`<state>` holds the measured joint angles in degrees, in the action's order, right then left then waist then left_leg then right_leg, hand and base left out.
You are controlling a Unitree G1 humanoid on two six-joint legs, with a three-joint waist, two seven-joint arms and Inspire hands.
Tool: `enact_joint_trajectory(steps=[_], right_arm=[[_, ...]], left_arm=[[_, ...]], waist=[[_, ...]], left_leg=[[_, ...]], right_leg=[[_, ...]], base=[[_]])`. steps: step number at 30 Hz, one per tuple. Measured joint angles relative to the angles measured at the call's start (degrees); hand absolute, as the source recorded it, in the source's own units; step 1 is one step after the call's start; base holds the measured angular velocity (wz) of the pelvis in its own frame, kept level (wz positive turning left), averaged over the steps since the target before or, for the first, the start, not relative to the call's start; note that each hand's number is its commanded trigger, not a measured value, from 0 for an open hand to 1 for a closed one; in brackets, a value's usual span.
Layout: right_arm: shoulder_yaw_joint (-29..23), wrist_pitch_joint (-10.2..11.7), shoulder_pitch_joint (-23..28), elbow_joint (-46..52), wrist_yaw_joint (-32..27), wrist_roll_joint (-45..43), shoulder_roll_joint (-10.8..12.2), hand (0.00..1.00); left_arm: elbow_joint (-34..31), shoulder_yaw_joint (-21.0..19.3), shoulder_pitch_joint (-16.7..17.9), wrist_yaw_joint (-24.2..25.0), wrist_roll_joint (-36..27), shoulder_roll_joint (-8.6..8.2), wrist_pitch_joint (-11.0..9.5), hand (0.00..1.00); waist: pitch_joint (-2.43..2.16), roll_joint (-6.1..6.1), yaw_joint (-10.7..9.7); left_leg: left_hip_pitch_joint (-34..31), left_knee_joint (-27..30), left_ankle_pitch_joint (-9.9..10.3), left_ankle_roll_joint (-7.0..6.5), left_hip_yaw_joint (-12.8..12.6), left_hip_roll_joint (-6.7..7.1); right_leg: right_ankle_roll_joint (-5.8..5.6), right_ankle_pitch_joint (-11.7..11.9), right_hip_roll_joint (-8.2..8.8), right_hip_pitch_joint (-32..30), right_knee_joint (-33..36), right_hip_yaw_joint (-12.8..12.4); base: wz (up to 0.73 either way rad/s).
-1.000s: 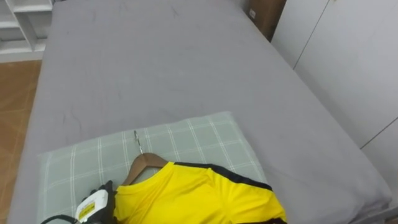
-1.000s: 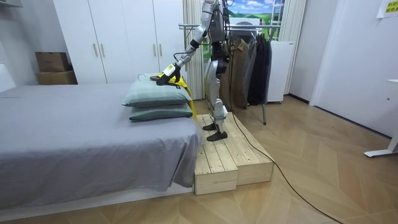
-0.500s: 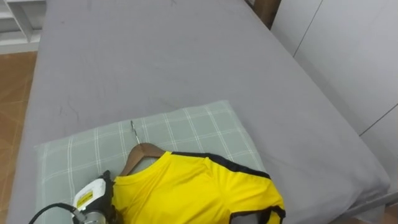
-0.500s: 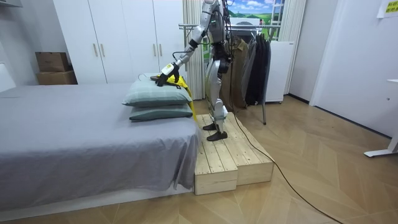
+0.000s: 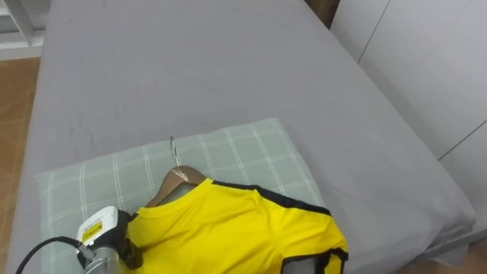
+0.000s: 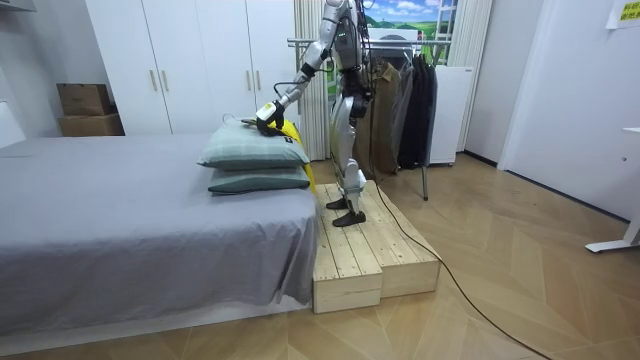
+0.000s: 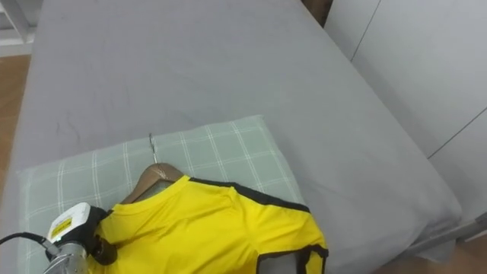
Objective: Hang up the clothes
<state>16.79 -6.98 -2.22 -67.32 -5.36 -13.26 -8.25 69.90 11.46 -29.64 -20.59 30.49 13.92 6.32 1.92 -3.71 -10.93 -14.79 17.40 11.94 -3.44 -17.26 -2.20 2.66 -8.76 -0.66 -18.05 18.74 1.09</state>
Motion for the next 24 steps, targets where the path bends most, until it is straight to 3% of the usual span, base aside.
enact_joint_trajectory(steps=[16, 24], right_arm=[[-0.1, 1.1, 0.2, 0.6, -0.3, 4.2, -0.1, 0.00], [-0.1, 2.5, 2.1, -0.1, -1.5, 4.2, -0.5, 0.00]], left_arm=[[0.0, -0.2, 0.5, 1.4, -1.2, -0.18, 0.5, 1.00], [0.0, -2.3, 2.7, 2.1, -1.2, -1.86, 0.7, 1.00]], waist=[[-0.15, 0.38, 0.3], [-0.78, 1.82, 0.4]], left_leg=[[2.4, -1.2, 0.0, 0.07, -0.1, 0.06], [6.3, -3.4, -0.4, 0.48, -0.1, 0.41]], right_leg=[[-0.10, 0.2, -0.28, 2.3, -1.4, -0.8], [-0.16, 0.4, -0.34, 6.2, -3.3, -0.8]], base=[[-0.01], [0.00]])
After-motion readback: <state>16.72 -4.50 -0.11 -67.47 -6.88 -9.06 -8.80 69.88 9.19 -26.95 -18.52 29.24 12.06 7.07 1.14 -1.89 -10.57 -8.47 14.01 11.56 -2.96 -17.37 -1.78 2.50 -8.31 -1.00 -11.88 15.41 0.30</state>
